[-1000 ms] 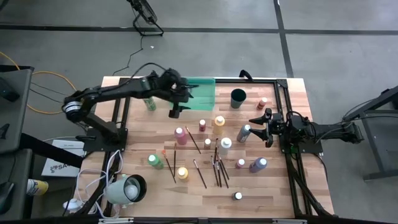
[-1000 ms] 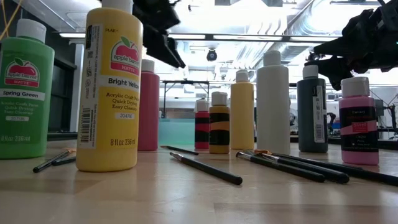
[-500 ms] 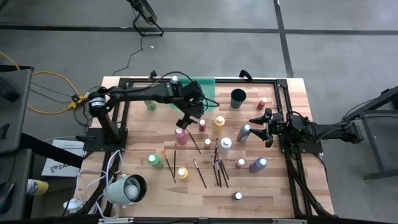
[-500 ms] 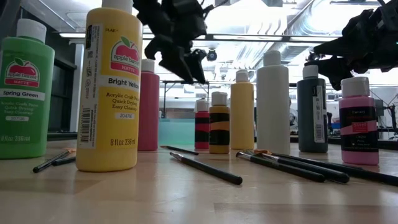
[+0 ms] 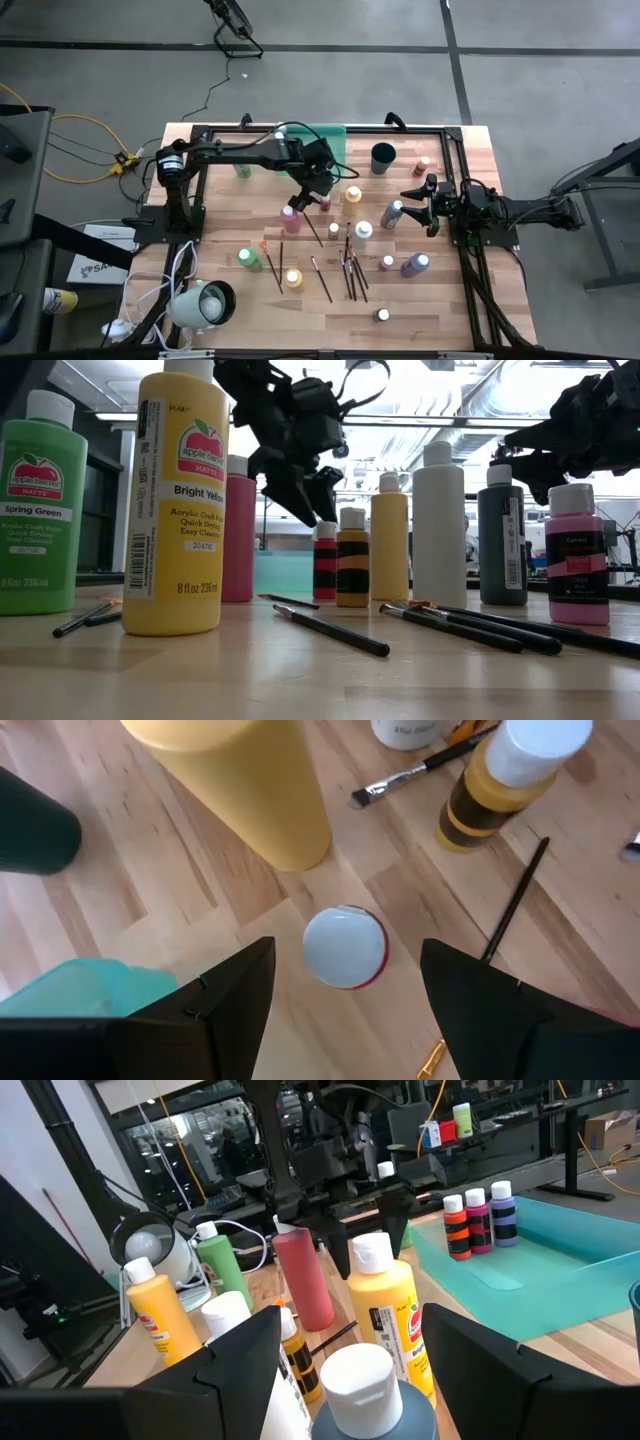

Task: Pick & Place Paint Supplies
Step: Put the red paint bottle into the green bin

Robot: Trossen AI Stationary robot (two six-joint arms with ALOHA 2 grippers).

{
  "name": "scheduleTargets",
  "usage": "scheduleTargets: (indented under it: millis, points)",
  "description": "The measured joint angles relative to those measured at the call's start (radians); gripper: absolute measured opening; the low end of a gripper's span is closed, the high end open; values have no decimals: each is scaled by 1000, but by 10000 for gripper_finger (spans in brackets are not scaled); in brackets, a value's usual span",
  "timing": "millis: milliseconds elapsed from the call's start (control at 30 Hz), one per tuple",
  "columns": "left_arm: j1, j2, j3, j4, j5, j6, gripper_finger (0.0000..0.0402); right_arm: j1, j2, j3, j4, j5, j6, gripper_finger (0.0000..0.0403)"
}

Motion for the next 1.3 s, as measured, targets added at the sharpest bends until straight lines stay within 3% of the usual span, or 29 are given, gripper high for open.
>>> scheduleTargets:
  millis: [700, 1133, 1300]
  points:
    - [0, 42, -1, 44, 26, -2, 240, 0, 0, 0, 0, 0, 0, 237]
    - [1, 42, -1, 38, 24, -7, 119, 0, 0, 0, 0, 0, 0, 237]
    - [6, 34, -1, 31, 17, -26, 116, 0, 0, 0, 0, 0, 0, 237]
